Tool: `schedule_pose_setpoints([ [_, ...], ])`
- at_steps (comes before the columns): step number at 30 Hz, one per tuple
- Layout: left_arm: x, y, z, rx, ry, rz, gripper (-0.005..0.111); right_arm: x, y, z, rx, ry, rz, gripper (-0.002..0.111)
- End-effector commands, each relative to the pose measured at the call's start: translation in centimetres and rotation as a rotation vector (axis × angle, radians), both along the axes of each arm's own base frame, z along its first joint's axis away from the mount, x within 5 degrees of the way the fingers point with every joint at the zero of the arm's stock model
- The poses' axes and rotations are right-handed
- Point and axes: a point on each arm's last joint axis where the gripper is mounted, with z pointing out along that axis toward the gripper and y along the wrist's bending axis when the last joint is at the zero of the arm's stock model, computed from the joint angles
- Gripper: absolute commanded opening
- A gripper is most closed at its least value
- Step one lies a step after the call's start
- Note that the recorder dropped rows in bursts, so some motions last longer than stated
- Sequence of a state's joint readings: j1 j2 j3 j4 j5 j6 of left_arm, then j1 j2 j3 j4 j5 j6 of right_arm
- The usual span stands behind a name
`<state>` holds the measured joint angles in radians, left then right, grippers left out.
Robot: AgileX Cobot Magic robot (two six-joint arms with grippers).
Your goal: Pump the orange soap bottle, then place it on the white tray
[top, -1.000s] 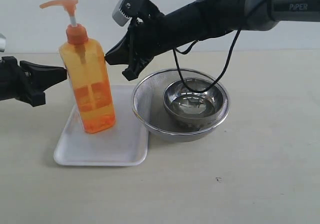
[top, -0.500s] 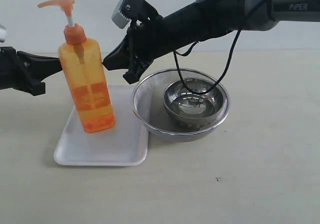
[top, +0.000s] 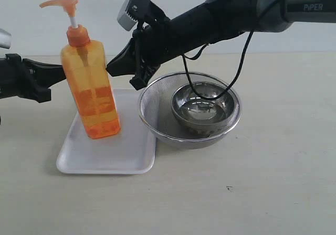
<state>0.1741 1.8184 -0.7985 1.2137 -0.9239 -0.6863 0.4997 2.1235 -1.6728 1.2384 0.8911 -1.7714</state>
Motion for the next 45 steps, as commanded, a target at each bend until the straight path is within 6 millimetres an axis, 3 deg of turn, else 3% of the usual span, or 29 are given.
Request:
schedule_pose_setpoints([
  [1,0.5,-0.5,-0.5,-0.061,0.008,-0.027,0.005,-0.1,0.1,0.0,0.002,0.004,0.014,0.000],
  [15,1.7,-1.5,0.2,-0.051,-0.016,-0.064,0.005,-0.1,-0.1,-0.3,-0.036,-0.005,0.016,0.000],
  [37,0.4,-1.8,-1.1,-0.064,0.099,-0.096,0.005,0.9,-0.3,-0.4,-0.056,-0.058,-0.078,0.000],
  [45,0.4,0.0,-0.4,-0.042,0.083,-0.032,0.005,0.9,-0.8,-0.1,-0.126,-0.110,-0.069,0.000],
])
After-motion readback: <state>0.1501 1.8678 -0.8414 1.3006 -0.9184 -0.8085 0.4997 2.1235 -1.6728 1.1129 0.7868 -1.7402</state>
